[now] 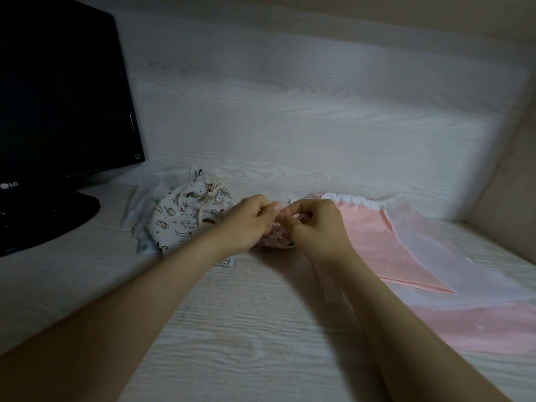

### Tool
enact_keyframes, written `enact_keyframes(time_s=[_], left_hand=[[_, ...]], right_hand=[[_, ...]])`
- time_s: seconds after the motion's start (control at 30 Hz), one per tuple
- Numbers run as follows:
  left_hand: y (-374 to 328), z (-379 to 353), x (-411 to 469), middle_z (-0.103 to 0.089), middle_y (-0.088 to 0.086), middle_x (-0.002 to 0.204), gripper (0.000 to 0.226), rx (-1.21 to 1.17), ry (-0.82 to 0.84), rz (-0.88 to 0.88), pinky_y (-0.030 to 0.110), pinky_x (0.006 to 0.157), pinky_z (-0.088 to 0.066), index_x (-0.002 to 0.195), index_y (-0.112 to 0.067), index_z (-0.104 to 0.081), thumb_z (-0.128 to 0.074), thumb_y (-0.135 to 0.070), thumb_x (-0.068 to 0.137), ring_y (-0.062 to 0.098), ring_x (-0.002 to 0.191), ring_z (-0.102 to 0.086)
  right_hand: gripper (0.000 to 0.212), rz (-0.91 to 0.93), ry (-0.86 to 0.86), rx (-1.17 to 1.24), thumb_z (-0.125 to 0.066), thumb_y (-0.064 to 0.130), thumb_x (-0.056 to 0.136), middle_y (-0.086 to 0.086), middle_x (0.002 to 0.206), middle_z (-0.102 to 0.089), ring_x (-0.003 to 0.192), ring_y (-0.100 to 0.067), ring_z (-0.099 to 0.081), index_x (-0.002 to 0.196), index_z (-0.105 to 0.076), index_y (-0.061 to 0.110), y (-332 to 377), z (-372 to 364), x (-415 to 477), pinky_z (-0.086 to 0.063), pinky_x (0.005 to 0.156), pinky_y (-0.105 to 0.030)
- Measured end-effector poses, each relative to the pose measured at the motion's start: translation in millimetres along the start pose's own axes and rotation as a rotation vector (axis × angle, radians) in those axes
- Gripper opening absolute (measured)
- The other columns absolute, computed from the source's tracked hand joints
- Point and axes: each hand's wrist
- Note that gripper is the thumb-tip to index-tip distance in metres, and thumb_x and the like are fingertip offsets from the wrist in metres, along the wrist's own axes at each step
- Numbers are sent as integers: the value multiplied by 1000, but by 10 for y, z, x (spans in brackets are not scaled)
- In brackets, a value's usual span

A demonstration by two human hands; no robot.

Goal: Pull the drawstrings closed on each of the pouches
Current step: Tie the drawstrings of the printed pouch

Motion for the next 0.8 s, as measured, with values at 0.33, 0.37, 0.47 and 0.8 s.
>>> enact_keyframes(time_s=[0.33,0.37,0.47,0.8], left_hand=[[-52,94,-55,-80,-6,82,14,-96,75,-112,20,71,-58,107,-10,-80,-66,-12,104,4,75,-75],[-33,109,-45,-82,-2,90,13,-111,76,-110,30,83,-63,109,-9,-80,-70,-13,101,11,88,-78],[-11,129,-40,-82,4,96,15,-95,66,-95,47,98,-61,104,-11,-82,-79,-22,96,19,97,-79],[37,180,-32,-78,-11,77,13,114,-80,-79,40,85,-63,78,-25,-83,-80,-24,91,10,82,-75]], right_hand=[[13,-30,-20,-38,-61,16,93,9,68,-72,63,0,-66,84,-69,13,74,36,-57,-44,54,-12],[11,-5,-24,-78,-61,16,93,10,68,-70,64,-1,-66,84,-67,14,78,38,-60,-44,54,-13],[8,88,-1,-244,-63,23,89,10,76,-68,70,-5,-64,85,-68,18,57,32,-52,-47,63,-20],[20,267,192,-428,-53,21,92,15,75,-67,74,-12,-65,80,-63,35,1,137,-59,-53,69,-38]])
Point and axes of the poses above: each hand's wrist, its own x-axis towards the middle knuckle, its own z-axis out of the back of the hand, y = z × x
